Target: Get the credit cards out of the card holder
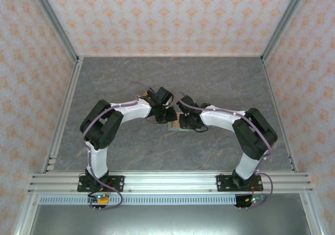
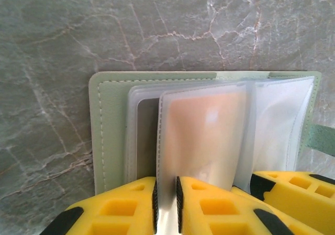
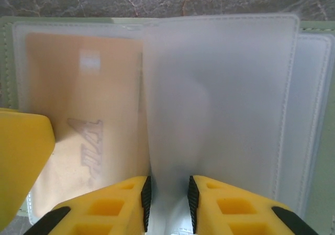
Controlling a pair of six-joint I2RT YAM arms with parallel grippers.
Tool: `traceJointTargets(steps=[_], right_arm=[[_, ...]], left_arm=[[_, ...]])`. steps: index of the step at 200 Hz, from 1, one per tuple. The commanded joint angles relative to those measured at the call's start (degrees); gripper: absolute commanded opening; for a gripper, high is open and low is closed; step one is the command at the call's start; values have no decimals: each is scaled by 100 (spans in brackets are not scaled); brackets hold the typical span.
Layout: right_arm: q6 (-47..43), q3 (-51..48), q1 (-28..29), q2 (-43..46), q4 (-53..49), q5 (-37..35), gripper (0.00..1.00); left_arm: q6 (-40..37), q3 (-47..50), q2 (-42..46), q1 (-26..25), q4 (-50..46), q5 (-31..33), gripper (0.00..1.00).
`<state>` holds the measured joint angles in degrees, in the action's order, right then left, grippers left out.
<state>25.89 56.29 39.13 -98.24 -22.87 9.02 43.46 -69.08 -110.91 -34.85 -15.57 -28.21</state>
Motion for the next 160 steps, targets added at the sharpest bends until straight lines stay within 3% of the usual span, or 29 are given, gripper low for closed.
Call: traceJointTargets(steps=[1, 39, 100, 120, 160], right_arm=[[-6, -170, -44, 260, -42, 110, 30], [104, -254, -55, 794, -85, -26, 35], [38, 16, -181, 1455, -328, -476, 43], [-57, 234, -234, 1487, -411, -581, 43], [-28, 172, -369, 1740, -329, -717, 43]], left_arm=[[21, -62, 26, -66, 270, -299, 16], [-86, 29, 366, -47, 53, 11, 9], [-511, 29, 962, 110, -715, 425, 9], [-369, -82, 842, 110, -531, 38, 14], [29, -531, 229, 18, 18, -708, 38]])
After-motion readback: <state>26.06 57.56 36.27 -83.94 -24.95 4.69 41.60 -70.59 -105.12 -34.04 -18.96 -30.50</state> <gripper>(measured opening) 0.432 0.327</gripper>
